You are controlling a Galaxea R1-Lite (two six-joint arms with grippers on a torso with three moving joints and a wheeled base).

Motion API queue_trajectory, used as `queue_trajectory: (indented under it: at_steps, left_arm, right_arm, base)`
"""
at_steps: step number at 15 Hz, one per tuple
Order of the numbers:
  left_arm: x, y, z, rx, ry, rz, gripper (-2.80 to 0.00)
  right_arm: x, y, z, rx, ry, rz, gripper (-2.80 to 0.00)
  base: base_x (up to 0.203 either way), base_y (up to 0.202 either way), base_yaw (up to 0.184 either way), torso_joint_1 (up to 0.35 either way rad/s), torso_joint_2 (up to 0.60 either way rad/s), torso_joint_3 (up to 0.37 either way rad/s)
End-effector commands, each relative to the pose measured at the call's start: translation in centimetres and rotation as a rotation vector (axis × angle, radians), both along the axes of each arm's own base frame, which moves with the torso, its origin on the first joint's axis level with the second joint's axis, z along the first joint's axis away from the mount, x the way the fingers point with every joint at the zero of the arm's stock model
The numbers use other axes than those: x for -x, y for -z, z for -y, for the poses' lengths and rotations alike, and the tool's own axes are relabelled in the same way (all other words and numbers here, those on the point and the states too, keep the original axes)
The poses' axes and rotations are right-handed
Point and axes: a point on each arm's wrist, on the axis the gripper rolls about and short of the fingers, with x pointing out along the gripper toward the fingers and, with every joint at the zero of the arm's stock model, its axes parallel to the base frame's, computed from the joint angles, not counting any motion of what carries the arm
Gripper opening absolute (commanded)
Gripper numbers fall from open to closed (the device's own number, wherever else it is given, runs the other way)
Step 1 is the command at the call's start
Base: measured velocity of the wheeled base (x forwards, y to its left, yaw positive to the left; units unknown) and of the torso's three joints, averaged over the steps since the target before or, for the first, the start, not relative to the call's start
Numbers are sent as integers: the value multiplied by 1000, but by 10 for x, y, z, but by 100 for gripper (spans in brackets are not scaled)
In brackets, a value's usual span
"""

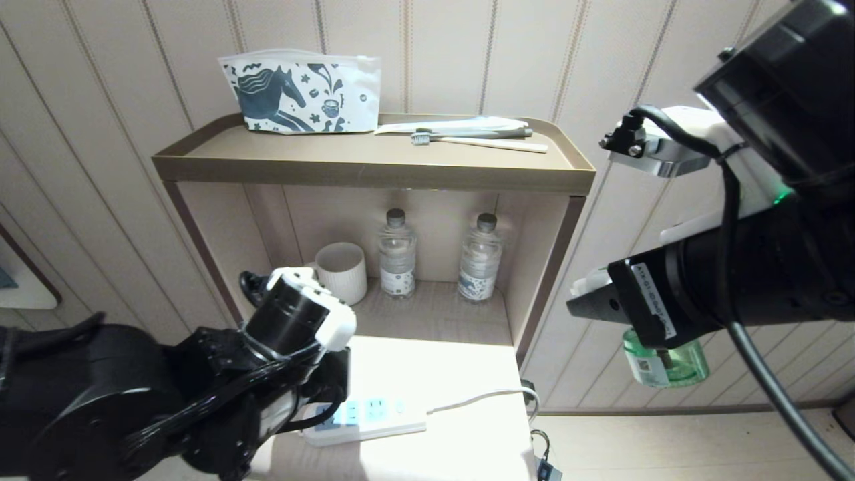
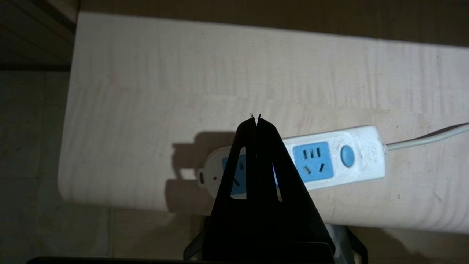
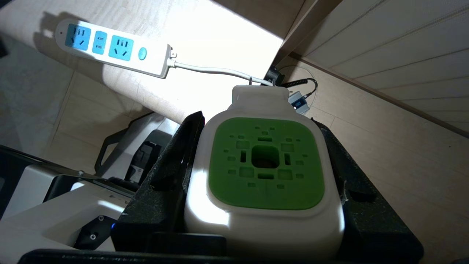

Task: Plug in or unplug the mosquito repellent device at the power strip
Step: Insert the plug into the socket

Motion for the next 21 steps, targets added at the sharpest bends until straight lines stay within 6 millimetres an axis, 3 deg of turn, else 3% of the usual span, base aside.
queue_trajectory:
  at_steps: [1,5,8,10,12,15,19,21]
  left_arm:
    - [27,-15,-39,42,-47,49,-280]
    - [58,-35,-124,67,-325,123,-280]
    - [115,-54,-176,88,-493,228,-280]
    - [156,-53,-196,66,-576,278,-280]
    - [190,-44,-205,-9,-658,327,-280]
    - [219,-18,-203,-132,-640,379,-280]
    - [221,32,-198,-104,-448,454,-280]
    - [223,53,-196,-175,-300,538,-280]
  right_arm:
    - [3,-1,3,-2,2,1,-280]
    - [5,-2,7,-9,5,4,-280]
    - [8,-5,10,-17,5,11,-280]
    - [8,-5,10,-17,5,11,-280]
    - [8,-3,10,-19,11,6,-280]
    - [7,-4,12,-38,24,15,-280]
    - [7,-3,14,-37,30,16,-280]
    - [8,-1,15,-39,31,18,-280]
  base:
    - [0,0,0,0,0,0]
    - [0,0,0,0,0,0]
    - [0,0,0,0,0,0]
    - [0,0,0,0,0,0]
    - [0,0,0,0,0,0]
    - [0,0,0,0,0,0]
    - [0,0,0,0,0,0]
    - [0,0,0,0,0,0]
